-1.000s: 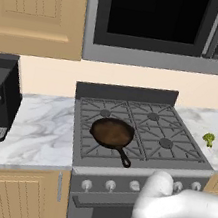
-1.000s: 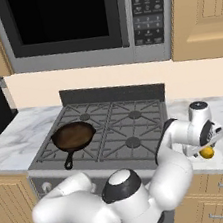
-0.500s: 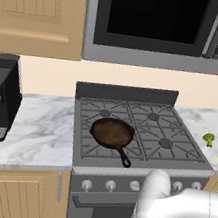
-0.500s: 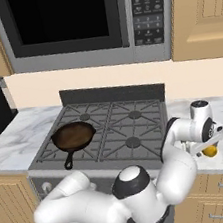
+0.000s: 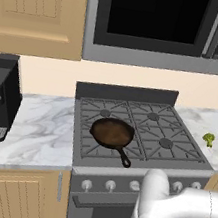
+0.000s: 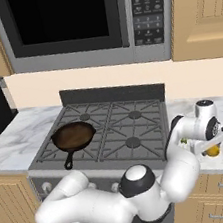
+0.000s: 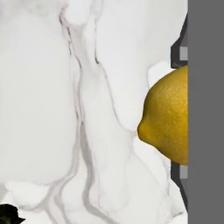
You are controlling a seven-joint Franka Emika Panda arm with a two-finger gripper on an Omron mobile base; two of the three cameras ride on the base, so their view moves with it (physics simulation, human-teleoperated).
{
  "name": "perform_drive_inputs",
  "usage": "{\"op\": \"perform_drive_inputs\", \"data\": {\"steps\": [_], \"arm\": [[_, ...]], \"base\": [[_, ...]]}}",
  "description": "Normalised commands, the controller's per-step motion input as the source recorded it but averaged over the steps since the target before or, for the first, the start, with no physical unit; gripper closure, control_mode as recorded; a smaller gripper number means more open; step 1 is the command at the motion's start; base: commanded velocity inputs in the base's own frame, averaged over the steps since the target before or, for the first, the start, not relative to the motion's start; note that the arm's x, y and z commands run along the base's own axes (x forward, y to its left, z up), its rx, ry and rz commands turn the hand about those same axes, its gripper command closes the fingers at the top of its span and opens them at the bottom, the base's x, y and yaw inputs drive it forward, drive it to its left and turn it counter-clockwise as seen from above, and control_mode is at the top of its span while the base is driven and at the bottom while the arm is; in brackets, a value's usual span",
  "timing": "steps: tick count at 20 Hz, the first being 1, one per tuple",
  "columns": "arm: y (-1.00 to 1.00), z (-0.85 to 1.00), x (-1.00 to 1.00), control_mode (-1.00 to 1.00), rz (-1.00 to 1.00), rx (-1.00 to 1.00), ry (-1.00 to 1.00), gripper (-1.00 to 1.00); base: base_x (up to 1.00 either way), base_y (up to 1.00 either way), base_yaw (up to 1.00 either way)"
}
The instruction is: Put the broccoli and lemon in the pan. Then turn on the front left burner and set the heat to medium.
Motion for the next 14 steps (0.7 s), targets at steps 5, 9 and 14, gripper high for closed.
{"op": "perform_drive_inputs", "data": {"steps": [5,9,14], "arm": [[-0.10,-0.03,-0.16,-1.00,0.00,0.02,-0.07,1.00],[0.34,0.33,-0.06,-1.00,0.00,0.00,-0.30,1.00],[0.60,0.24,-0.22,-1.00,0.07,0.00,-0.38,1.00]], "base": [[0.00,0.00,0.00],[0.00,0.00,0.00],[0.00,0.00,0.00]]}}
